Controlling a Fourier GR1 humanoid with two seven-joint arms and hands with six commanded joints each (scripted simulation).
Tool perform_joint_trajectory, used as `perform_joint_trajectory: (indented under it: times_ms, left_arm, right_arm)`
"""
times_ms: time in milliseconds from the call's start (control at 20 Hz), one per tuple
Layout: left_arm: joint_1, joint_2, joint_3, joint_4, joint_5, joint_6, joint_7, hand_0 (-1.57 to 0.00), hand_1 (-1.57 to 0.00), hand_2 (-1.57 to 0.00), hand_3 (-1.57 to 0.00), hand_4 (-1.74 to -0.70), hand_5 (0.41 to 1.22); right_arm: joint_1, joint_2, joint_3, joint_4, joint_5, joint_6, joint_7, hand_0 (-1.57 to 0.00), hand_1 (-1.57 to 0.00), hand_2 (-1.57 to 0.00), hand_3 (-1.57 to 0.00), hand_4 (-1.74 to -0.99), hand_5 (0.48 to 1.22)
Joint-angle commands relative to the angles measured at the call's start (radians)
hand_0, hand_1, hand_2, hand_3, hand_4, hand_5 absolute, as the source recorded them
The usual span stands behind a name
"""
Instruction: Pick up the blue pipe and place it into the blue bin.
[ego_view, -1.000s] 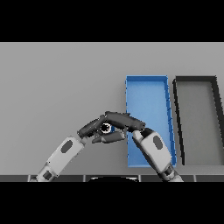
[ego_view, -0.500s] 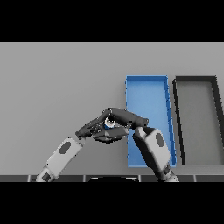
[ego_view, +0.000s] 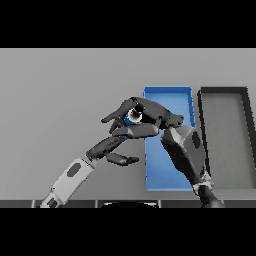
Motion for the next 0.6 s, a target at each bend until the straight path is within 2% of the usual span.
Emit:
perform_joint_trajectory:
  times_ms: [0, 150, 250, 400, 550]
  left_arm:
    - [0.015, -0.002, -0.01, -0.006, -0.004, 0.0, -0.003, 0.0, 0.0, 0.0, 0.0, -0.87, 0.486]
    - [0.011, 0.008, -0.001, -0.007, 0.0, -0.003, -0.004, 0.0, 0.0, 0.0, 0.0, -0.86, 0.483]
    - [0.005, 0.009, 0.004, -0.016, 0.009, -0.002, 0.017, 0.0, 0.0, 0.0, 0.0, -0.86, 0.484]
    - [0.009, 0.017, 0.007, -0.023, 0.001, 0.006, 0.021, 0.0, 0.0, 0.0, 0.0, -0.84, 0.477]
    - [0.015, 0.027, 0.01, -0.033, -0.008, 0.015, 0.02, 0.0, 0.0, 0.0, 0.0, -0.83, 0.467]
  right_arm:
    - [-0.055, -0.01, -0.024, 0.03, -0.005, 0.007, -0.014, -1.57, -1.57, -1.57, -1.57, -1.495, 1.221]
    - [-0.164, -0.042, -0.108, 0.114, 0.028, -0.059, -0.042, -1.57, -1.57, -1.57, -1.57, -1.496, 1.221]
    - [-0.192, -0.085, -0.161, 0.174, 0.083, -0.078, -0.059, -1.57, -1.57, -1.57, -1.57, -1.498, 1.221]
    - [-0.194, -0.137, -0.226, 0.288, 0.165, -0.072, -0.066, -1.57, -1.57, -1.57, -1.57, -1.498, 1.221]
    - [-0.148, -0.169, -0.287, 0.386, 0.222, -0.074, -0.059, -1.57, -1.57, -1.57, -1.57, -1.499, 1.221]
